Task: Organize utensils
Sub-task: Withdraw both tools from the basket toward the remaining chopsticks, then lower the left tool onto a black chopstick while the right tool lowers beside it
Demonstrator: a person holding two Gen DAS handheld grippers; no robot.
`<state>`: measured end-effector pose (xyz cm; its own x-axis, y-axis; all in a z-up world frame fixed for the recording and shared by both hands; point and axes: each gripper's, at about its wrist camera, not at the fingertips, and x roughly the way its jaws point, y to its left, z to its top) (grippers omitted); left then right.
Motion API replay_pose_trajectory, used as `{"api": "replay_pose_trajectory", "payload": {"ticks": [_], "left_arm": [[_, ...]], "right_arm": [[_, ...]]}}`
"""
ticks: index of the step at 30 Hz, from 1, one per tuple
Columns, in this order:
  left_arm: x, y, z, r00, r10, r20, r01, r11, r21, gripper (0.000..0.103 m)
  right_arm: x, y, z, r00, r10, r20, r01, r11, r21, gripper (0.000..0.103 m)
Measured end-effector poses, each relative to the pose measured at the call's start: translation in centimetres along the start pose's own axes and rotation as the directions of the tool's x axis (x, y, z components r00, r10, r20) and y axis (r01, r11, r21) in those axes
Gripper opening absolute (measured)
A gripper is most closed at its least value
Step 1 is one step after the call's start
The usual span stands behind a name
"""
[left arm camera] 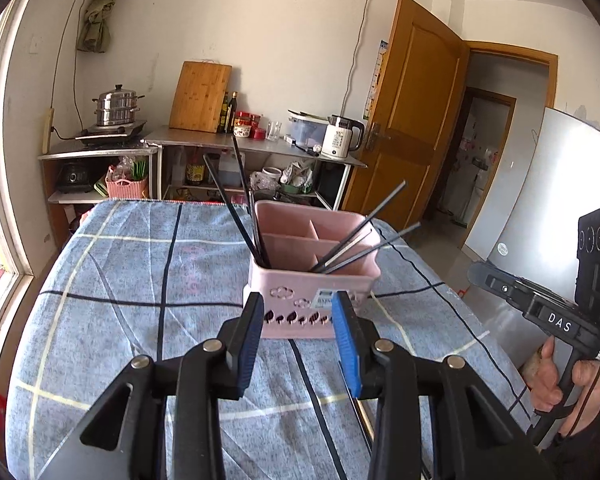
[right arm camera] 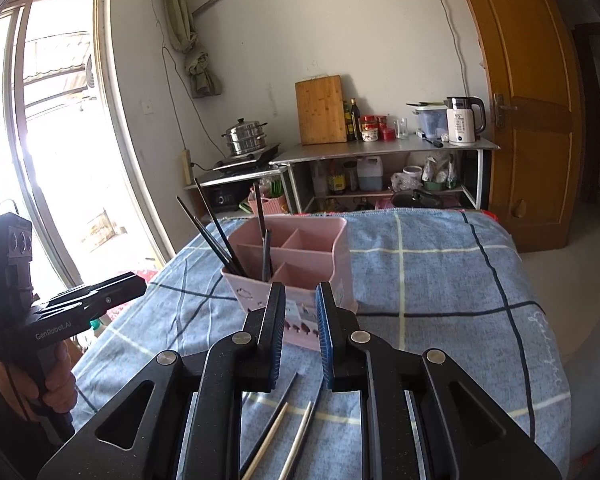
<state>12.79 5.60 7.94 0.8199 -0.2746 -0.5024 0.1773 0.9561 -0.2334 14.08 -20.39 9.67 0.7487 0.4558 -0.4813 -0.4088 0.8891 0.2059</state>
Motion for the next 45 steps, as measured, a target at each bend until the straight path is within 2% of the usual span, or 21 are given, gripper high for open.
{"api": "replay_pose_trajectory", "payload": {"ticks": [11, 18, 24, 32, 37, 41, 45], "left_arm": [[2.8, -1.6, -2.9, 0.993, -0.014, -0.114, 0.016, 1.0, 0.016, 0.037], [5.0, -1.4, -4.1, 0.984, -0.012, -0.179, 0.012, 1.0, 0.003, 0.037], [6.4, -0.9, -4.7, 0.975, -0.001, -0.223, -0.001, 1.0, -0.007, 0.037], [7.3, -0.5, -5.1, 0.968, 0.001, -0.251, -0.005, 1.0, -0.016, 0.037], [7.7, -0.3, -5.2, 0.966, 0.005, -0.259, -0.01, 1.0, -0.018, 0.037], [8.1, -0.6, -5.2, 0.962, 0.002, -0.271, -0.006, 1.0, -0.015, 0.037], [8.7, -1.1, -5.2, 0.958, -0.008, -0.288, 0.006, 1.0, -0.009, 0.037]], "right_arm": [[2.1, -1.4, -3.0, 0.995, -0.003, -0.098, 0.007, 0.999, 0.04, 0.016], [4.6, -1.9, -4.5, 0.985, -0.008, -0.175, 0.016, 0.999, 0.046, 0.016], [7.4, -2.5, -6.0, 0.965, -0.005, -0.261, 0.02, 0.998, 0.056, 0.016], [11.7, -2.7, -7.9, 0.921, -0.024, -0.39, 0.043, 0.998, 0.039, 0.016], [13.1, -2.6, -8.3, 0.904, -0.041, -0.426, 0.053, 0.998, 0.017, 0.016], [13.1, -2.5, -8.3, 0.901, -0.062, -0.429, 0.064, 0.998, -0.011, 0.01], [12.7, -3.0, -8.4, 0.9, -0.072, -0.429, 0.076, 0.997, -0.009, 0.009]]}}
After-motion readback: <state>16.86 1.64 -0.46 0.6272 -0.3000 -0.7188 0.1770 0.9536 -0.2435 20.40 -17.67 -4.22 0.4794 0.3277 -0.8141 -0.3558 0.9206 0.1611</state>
